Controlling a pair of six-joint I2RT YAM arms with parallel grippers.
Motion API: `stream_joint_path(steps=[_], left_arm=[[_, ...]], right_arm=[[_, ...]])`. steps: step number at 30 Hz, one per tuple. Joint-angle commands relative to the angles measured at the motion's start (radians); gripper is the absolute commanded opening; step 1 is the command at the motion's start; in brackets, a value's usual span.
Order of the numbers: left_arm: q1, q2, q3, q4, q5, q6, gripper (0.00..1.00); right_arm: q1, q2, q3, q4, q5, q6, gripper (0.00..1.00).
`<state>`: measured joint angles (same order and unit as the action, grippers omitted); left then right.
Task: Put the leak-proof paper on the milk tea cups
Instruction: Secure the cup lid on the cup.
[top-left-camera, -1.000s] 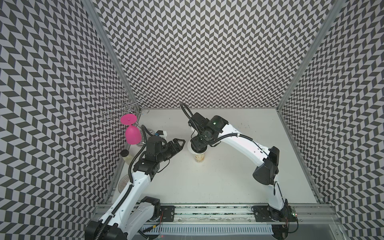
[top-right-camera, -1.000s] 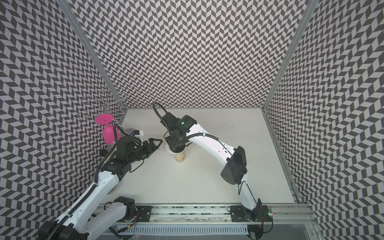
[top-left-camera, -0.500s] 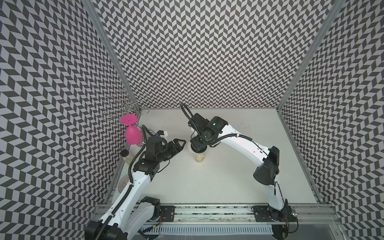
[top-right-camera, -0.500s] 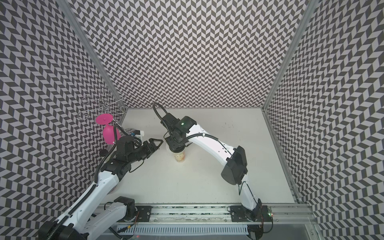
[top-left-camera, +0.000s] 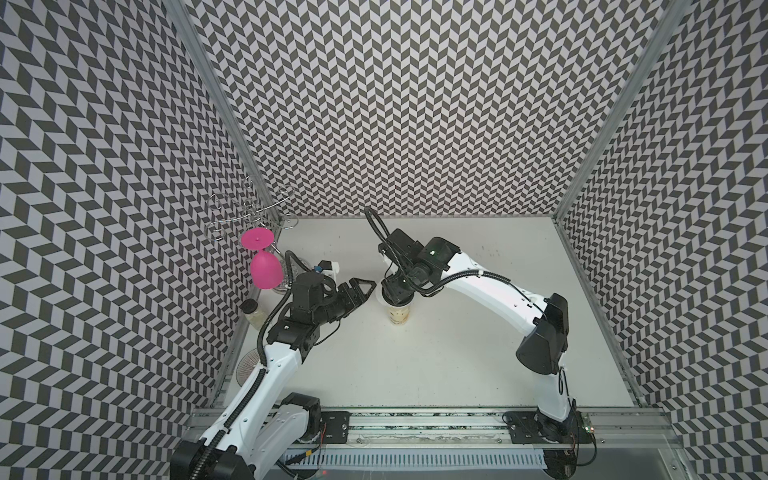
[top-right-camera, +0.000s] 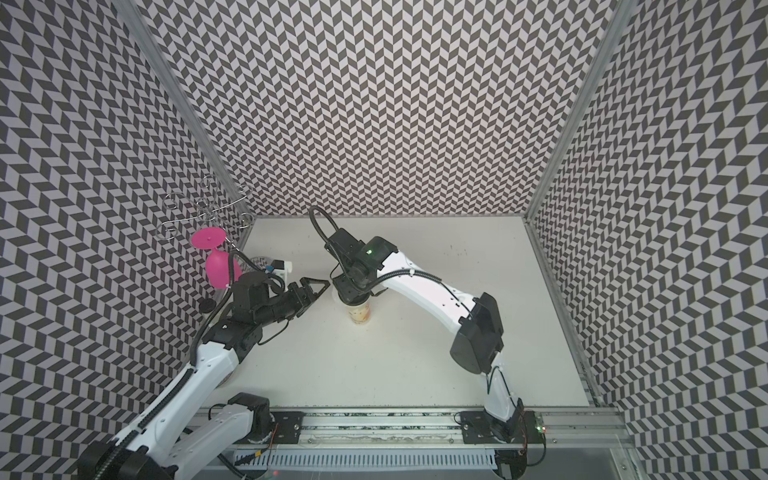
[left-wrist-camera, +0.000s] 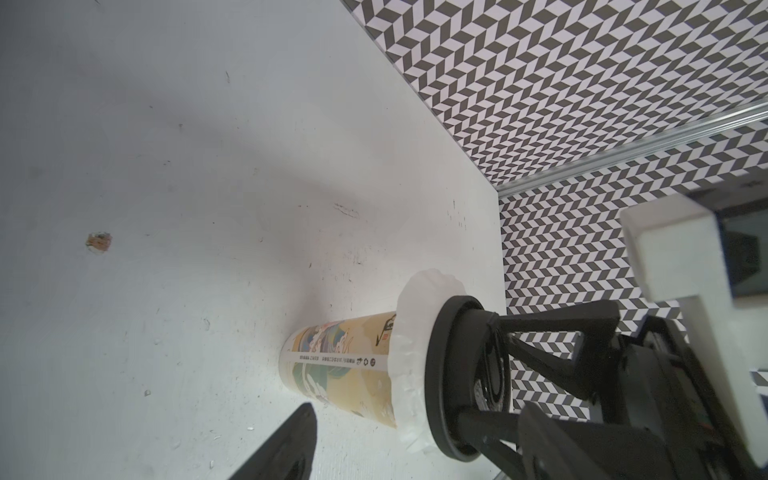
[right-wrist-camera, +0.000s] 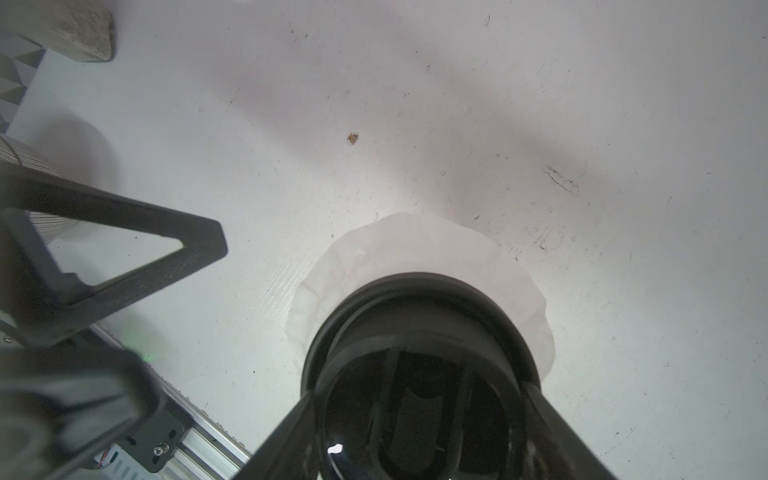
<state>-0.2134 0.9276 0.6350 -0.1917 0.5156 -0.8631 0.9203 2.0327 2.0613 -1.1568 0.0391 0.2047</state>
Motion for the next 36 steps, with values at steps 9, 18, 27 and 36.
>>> stream_joint_path(steps=[9, 18, 27, 36], left_arm=[[-0.006, 0.058, -0.060, 0.154, 0.184, -0.058, 0.73], [-0.018, 0.107, -0.033, 0.149, 0.114, -0.065, 0.70], [-0.038, 0.179, 0.003, 0.186, 0.099, -0.065, 0.69], [-0.059, 0.211, 0.021, 0.108, 0.027, -0.023, 0.66]], right_arm=[[0.005, 0.075, -0.080, -0.078, -0.038, -0.023, 0.64], [0.005, 0.069, -0.079, -0.079, -0.041, -0.027, 0.64], [0.005, 0.064, -0.086, -0.073, -0.046, -0.028, 0.64], [0.005, 0.063, -0.082, -0.069, -0.051, -0.031, 0.64]])
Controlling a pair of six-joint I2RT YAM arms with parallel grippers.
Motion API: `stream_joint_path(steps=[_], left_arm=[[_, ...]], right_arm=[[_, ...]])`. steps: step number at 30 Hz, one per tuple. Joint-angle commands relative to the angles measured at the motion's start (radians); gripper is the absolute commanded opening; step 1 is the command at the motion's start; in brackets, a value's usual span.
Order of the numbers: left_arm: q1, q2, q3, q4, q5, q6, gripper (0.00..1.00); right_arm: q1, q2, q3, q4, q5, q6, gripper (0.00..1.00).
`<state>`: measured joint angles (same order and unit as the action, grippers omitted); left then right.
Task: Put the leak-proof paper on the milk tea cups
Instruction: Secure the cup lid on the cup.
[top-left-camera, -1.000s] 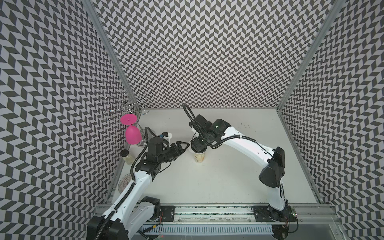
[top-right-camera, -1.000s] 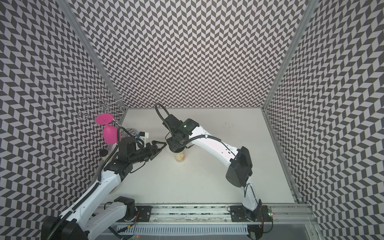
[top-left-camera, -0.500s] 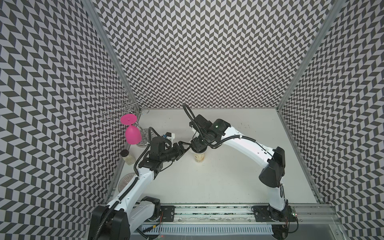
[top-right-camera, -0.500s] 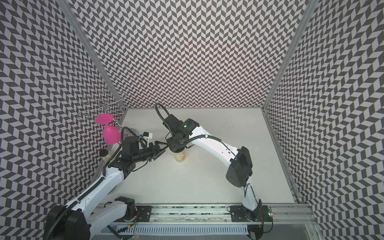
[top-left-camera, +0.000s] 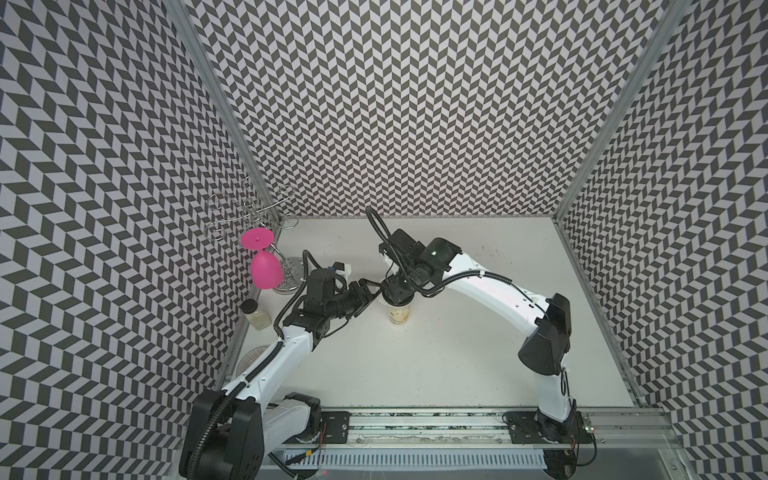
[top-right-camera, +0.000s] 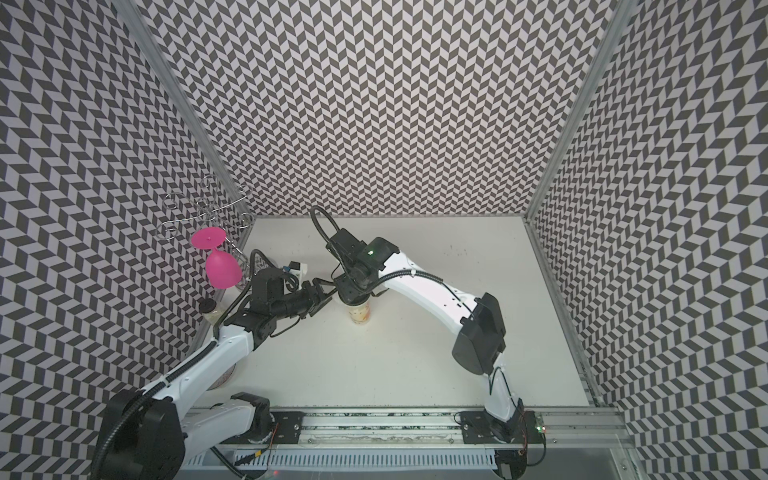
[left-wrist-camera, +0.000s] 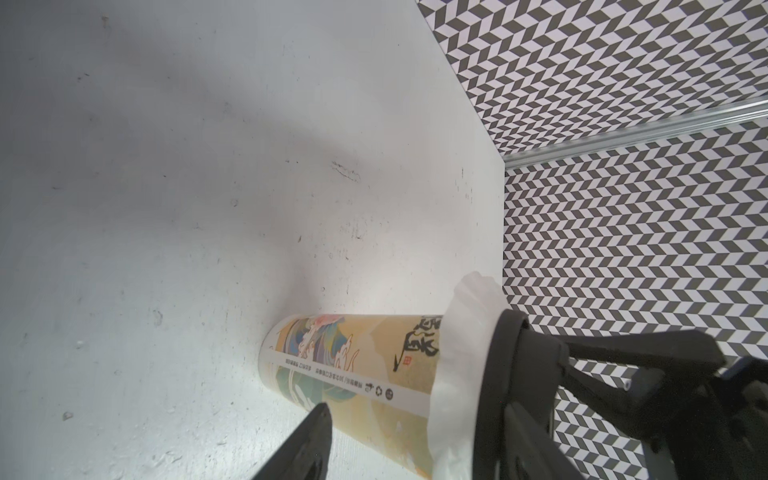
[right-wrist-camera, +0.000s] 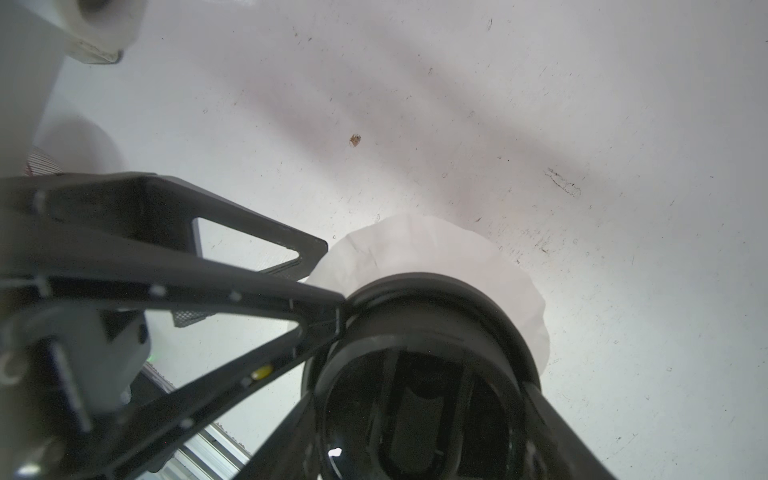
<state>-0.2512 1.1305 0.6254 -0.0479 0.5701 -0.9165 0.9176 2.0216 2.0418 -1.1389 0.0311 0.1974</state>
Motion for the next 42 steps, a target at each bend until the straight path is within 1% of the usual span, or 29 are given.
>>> stream_joint_path(steps=[1, 6, 10, 15, 22, 32, 38, 42], left_arm=[[-0.025, 0.012, 0.034, -0.051, -0.037, 0.039, 0.66], [-0.046, 0.020, 0.040, -0.097, -0.084, 0.069, 0.65], [-0.053, 0.022, 0.030, -0.107, -0.098, 0.077, 0.65], [-0.059, 0.022, 0.020, -0.116, -0.105, 0.085, 0.65], [-0.059, 0.013, 0.016, -0.125, -0.111, 0.090, 0.65], [-0.059, 0.002, 0.025, -0.130, -0.113, 0.091, 0.65], [-0.059, -0.010, 0.050, -0.133, -0.110, 0.088, 0.66], [-0.059, -0.035, 0.073, -0.117, -0.100, 0.085, 0.70]], right_arm=[[0.008, 0.074, -0.064, -0.086, -0.045, -0.024, 0.64], [0.007, 0.069, -0.064, -0.082, -0.046, -0.024, 0.65], [0.007, 0.059, -0.063, -0.070, -0.054, -0.020, 0.66], [0.002, 0.037, -0.062, -0.046, -0.077, -0.013, 0.66], [-0.005, -0.003, -0.088, -0.006, -0.105, -0.004, 0.71], [-0.010, -0.029, -0.079, 0.004, -0.082, 0.007, 0.75], [-0.011, -0.031, -0.092, 0.005, -0.076, 0.006, 0.74], [-0.011, -0.029, -0.112, 0.008, -0.077, 0.002, 0.72]])
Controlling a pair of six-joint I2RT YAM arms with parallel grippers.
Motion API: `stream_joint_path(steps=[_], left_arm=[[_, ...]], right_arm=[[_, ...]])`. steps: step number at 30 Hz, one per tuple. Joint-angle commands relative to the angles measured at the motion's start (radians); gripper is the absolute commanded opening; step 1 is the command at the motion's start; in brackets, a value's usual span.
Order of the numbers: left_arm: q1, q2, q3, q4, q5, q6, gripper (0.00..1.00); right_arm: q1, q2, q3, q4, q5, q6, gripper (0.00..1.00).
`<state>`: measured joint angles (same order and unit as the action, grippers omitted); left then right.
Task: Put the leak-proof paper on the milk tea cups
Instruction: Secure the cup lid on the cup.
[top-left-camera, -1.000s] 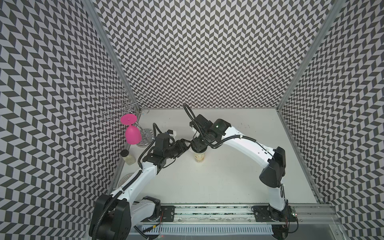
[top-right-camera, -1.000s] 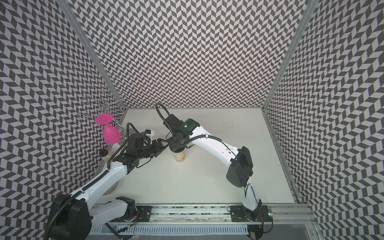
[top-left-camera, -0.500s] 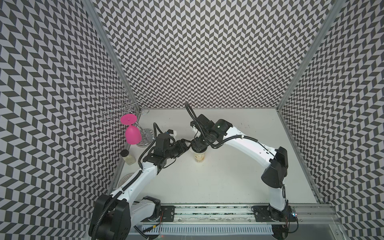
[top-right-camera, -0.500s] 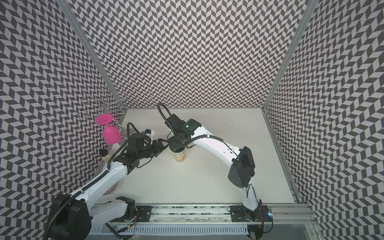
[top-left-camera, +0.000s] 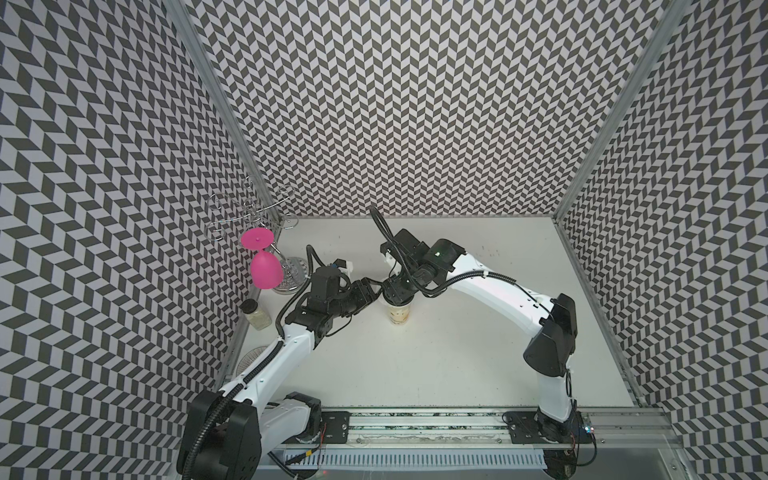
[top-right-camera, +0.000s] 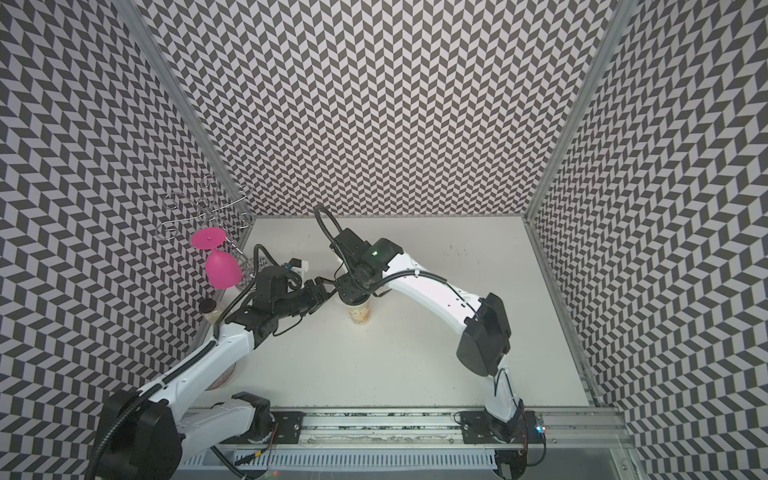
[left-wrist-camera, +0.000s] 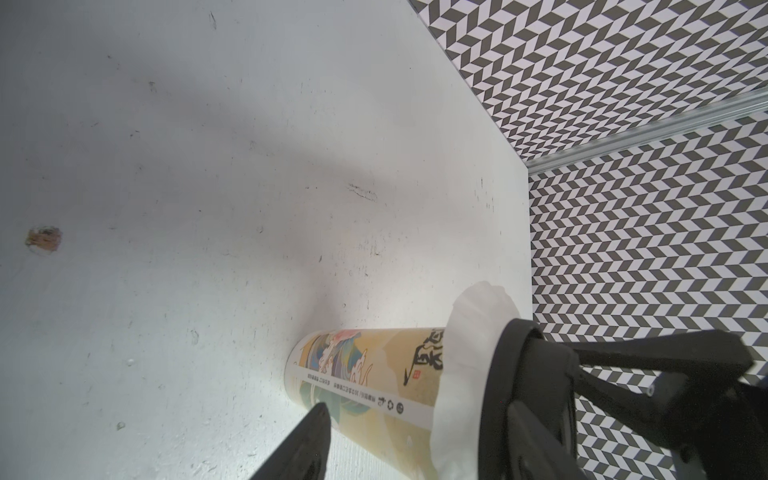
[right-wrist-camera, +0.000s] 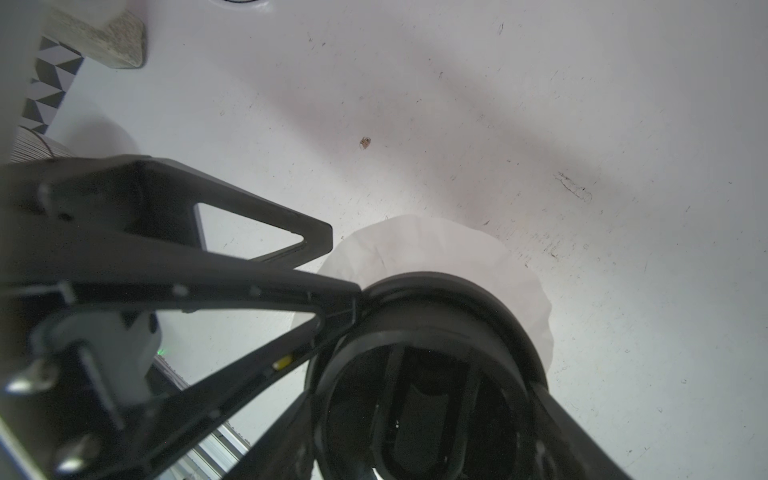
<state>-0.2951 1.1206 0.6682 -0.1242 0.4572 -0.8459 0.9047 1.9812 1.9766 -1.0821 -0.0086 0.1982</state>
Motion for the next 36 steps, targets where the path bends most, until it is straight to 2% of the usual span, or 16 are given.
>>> stream_joint_path(steps=[1, 10, 22, 30, 36], left_arm=[[-0.015, -0.033, 0.033, -0.034, 0.015, 0.013, 0.70], [-0.006, -0.065, 0.017, 0.021, 0.101, -0.014, 0.78], [-0.012, 0.022, -0.046, 0.104, 0.202, -0.018, 0.78], [0.000, 0.073, -0.021, 0.038, 0.205, 0.054, 0.77], [0.010, 0.082, 0.008, -0.088, 0.136, 0.119, 0.73]], right_arm=[[0.002, 0.013, -0.051, -0.049, -0.036, 0.001, 0.72], [0.002, 0.018, -0.059, -0.053, -0.032, -0.002, 0.71], [0.002, 0.018, -0.064, -0.049, -0.037, -0.005, 0.71], [0.002, 0.022, -0.059, -0.049, -0.041, -0.020, 0.71], [0.003, 0.025, -0.030, -0.055, -0.039, -0.022, 0.72]])
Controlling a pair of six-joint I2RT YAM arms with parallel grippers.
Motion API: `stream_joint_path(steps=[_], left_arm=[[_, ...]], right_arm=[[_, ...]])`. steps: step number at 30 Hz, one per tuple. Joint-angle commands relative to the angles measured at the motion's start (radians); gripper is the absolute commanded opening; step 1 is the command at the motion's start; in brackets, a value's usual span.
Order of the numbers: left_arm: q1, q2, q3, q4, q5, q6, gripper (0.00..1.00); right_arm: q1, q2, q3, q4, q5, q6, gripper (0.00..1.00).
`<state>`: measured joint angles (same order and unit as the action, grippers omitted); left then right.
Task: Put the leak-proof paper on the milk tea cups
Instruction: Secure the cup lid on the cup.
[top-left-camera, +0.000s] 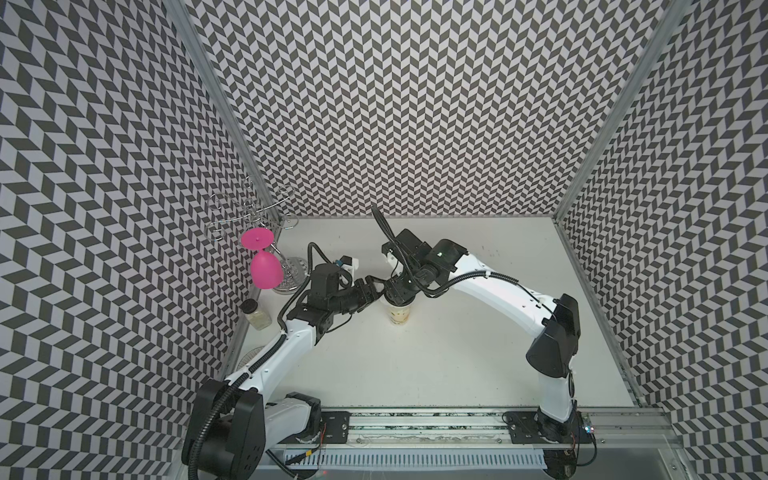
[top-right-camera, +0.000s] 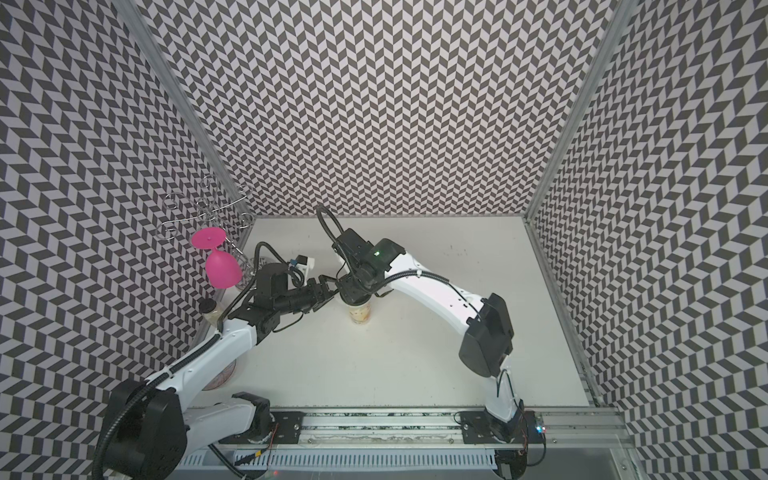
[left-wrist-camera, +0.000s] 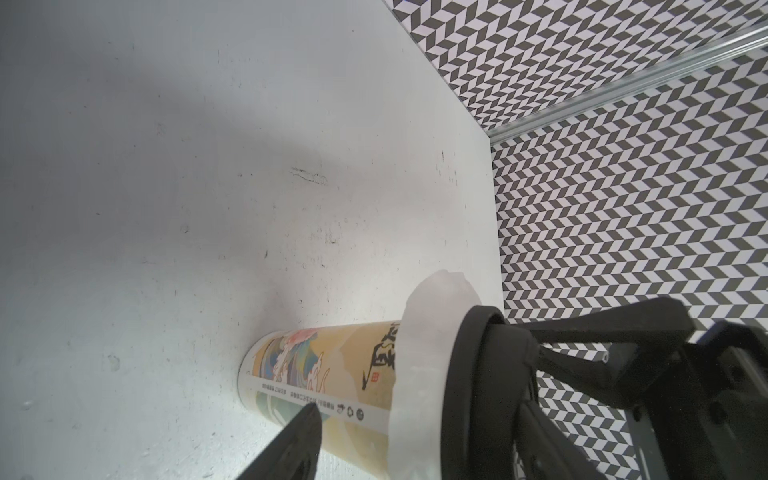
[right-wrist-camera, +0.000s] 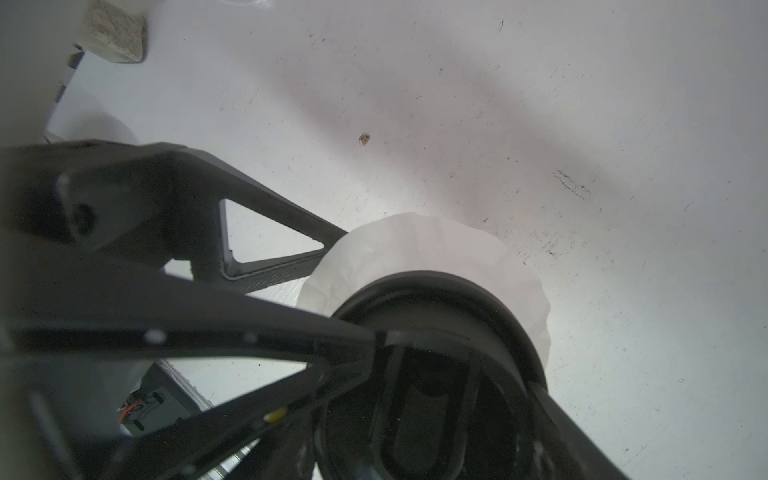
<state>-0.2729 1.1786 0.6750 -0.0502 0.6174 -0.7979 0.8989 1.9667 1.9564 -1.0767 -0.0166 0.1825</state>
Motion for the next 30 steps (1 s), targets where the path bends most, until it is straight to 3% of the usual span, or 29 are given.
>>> stream_joint_path(steps=[1, 6, 12, 22, 26, 30], left_arm=[[-0.012, 0.023, 0.003, -0.181, -0.039, 0.083, 0.73], [-0.012, 0.023, -0.008, -0.205, -0.057, 0.100, 0.72], [-0.012, 0.019, -0.010, -0.215, -0.071, 0.107, 0.72], [-0.012, 0.024, -0.011, -0.213, -0.074, 0.108, 0.72], [-0.012, 0.027, -0.002, -0.209, -0.068, 0.108, 0.72], [-0.012, 0.029, 0.000, -0.200, -0.058, 0.101, 0.72]], right_arm=[[0.008, 0.040, -0.002, -0.063, -0.029, -0.007, 0.72], [0.009, 0.035, 0.039, -0.068, -0.025, -0.005, 0.75], [0.009, 0.007, 0.069, -0.044, -0.011, 0.008, 0.93], [-0.007, -0.066, 0.120, 0.021, 0.006, 0.064, 0.98], [-0.063, -0.158, 0.004, 0.089, 0.005, 0.145, 0.91], [-0.168, -0.300, -0.246, 0.246, -0.209, 0.262, 0.72]])
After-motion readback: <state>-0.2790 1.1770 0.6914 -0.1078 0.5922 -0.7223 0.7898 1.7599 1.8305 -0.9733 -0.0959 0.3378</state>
